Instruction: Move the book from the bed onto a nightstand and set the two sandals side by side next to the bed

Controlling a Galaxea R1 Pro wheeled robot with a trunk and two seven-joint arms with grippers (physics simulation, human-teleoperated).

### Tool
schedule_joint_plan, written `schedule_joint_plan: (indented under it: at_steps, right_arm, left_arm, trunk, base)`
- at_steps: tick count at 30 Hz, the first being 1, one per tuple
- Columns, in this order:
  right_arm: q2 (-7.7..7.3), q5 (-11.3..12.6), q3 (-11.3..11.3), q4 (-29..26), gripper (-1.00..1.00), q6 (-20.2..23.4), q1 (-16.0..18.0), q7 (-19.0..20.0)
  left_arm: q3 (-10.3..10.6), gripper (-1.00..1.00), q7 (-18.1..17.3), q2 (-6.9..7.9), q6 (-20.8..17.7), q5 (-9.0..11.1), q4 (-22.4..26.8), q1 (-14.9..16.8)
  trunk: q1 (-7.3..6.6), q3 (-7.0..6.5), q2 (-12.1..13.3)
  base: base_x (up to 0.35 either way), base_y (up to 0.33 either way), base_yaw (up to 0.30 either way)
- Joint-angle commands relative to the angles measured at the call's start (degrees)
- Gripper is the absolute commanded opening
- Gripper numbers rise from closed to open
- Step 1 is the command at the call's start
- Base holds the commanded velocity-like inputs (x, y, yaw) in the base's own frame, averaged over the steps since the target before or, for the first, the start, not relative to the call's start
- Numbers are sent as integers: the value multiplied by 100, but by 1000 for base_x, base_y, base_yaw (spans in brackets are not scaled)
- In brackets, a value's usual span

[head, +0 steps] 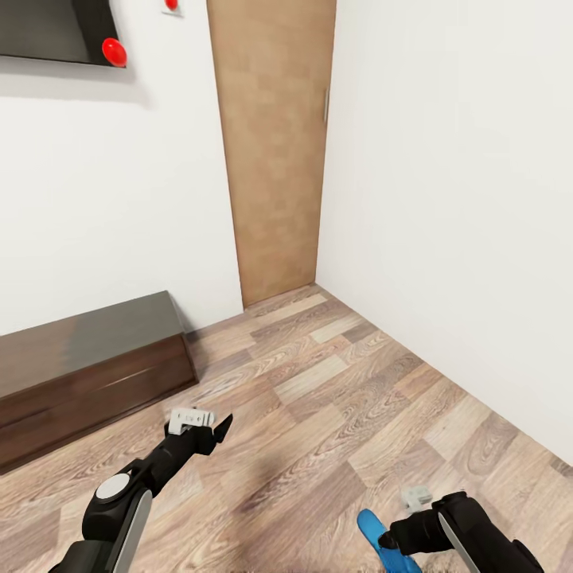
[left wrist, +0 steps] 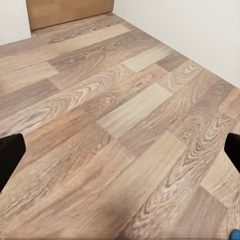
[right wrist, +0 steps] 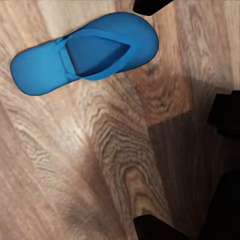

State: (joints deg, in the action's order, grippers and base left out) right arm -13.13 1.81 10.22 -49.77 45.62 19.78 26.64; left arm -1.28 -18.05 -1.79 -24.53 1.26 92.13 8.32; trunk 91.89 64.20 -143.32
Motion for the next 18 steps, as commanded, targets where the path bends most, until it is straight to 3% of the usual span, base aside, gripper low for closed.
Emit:
schedule_joint_plan:
  at_steps: [1,18]
  right_arm:
    - [-6,17,16,-6,100,26,2,-1]
    - [-14,15,7,-8,100,26,1,-1]
  left_arm:
    - [-14,100,-32,-6,-43,14,7,3]
    - [-18,100,-32,-6,-43,14,7,3]
  trunk:
    - [1,37,-4]
    - [45,563,-27]
  base:
    - [0,0,0]
    - [0,0,0]
